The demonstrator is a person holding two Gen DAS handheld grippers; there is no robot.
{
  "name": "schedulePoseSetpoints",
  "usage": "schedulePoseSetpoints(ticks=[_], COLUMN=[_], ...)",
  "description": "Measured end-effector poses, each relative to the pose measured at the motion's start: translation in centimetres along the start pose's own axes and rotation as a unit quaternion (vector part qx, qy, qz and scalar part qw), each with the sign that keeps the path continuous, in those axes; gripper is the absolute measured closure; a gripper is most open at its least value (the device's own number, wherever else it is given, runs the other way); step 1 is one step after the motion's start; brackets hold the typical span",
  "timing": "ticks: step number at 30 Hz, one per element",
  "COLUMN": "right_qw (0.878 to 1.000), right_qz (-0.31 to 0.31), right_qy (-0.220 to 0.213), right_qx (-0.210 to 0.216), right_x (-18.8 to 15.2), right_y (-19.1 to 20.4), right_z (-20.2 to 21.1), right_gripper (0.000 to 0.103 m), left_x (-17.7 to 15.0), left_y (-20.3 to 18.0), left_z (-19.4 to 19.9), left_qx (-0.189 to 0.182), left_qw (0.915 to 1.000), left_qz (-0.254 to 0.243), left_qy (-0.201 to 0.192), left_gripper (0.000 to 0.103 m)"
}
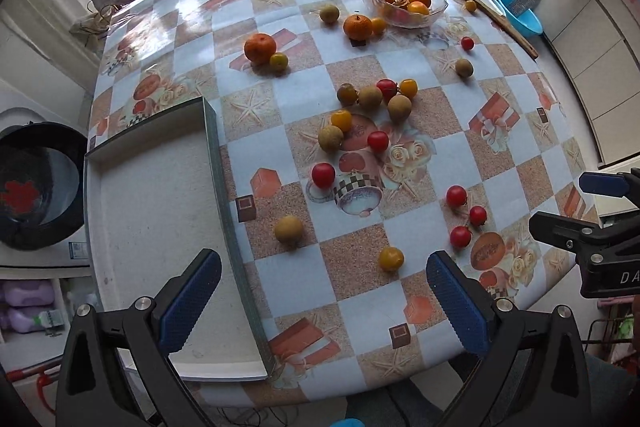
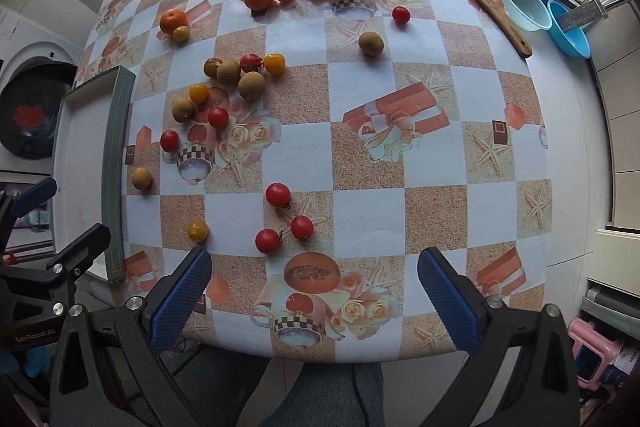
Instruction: Organize fruits
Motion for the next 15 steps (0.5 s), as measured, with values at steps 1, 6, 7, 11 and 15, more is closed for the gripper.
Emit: schedulePoseSetpoints(ticks=[1, 6, 7, 11, 15], right_qw=[1.000, 1.000, 1.000, 1.000, 1.000], right_qz=[0.004, 0.017, 0.017, 0.014, 0.011], right_qy=[0.003, 0.010, 0.009, 0.002, 0.000], right_qx=[-0.003, -0.006, -0.007, -0.010, -0.012], right_x=[-0.1, -0.1, 0.0, 0.6, 0.9], right_y=[0.2, 0.9, 0.9, 0.9, 0.9], right_z=[0.0, 0.0, 0.1, 0.7, 1.0], right_gripper=[0.000, 0.000, 0.000, 0.000, 0.000], left_x=[-0.1, -0.2, -0.1, 0.2, 0.3], left_y=[0.2, 1.1, 1.2, 1.6, 1.6], left_z=[0.1, 0.7, 0.8, 1.0, 1.2], left_qx=[-0.003, -0.001, 0.000, 0.002, 0.004], left_qw=[1.0000, 0.9999, 0.9998, 0.9997, 0.9996], left_qz=[0.003, 0.017, 0.018, 0.024, 0.025], left_qy=[0.000, -0.002, -0.003, -0.006, -0.011], left_gripper=[0.000, 0.000, 0.000, 0.000, 0.000])
Point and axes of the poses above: each gripper's, at about its wrist camera, not at the fingertips, and z roughly against the way its jaws point, y to its left, x to its top, the point moved 5 cm from there along -z, roughly the way its jaws point, and after that the axes turned 11 degrees about y, right-handed, at the moved point
